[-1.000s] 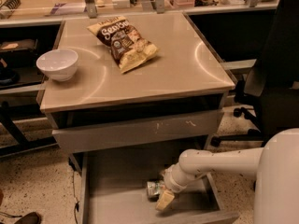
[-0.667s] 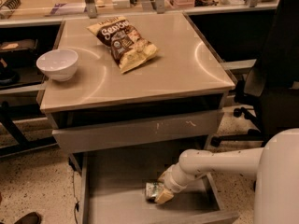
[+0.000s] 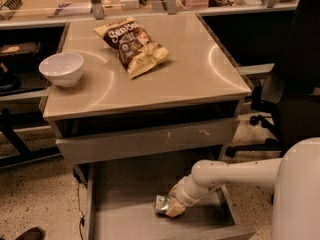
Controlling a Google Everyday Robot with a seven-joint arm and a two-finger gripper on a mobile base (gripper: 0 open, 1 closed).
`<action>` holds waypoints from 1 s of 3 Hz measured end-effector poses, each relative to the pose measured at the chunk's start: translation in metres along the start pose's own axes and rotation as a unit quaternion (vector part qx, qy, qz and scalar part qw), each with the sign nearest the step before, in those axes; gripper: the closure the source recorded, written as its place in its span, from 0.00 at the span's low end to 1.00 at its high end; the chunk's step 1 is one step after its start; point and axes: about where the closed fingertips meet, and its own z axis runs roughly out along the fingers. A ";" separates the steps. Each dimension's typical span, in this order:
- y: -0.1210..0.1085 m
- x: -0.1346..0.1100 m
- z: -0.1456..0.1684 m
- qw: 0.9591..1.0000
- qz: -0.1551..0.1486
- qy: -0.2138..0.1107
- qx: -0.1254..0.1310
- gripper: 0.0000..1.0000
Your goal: Pick 7up can from middle drawer and place on counter
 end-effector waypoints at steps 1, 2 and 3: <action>0.007 -0.009 -0.030 1.000 0.024 -0.007 0.012 1.00; 0.024 -0.022 -0.078 0.998 0.057 0.003 0.032 1.00; 0.045 -0.029 -0.132 0.994 0.095 0.023 0.051 1.00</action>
Offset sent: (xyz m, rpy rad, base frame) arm -0.0321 -0.0346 0.1608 -0.0699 -0.0123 -0.2341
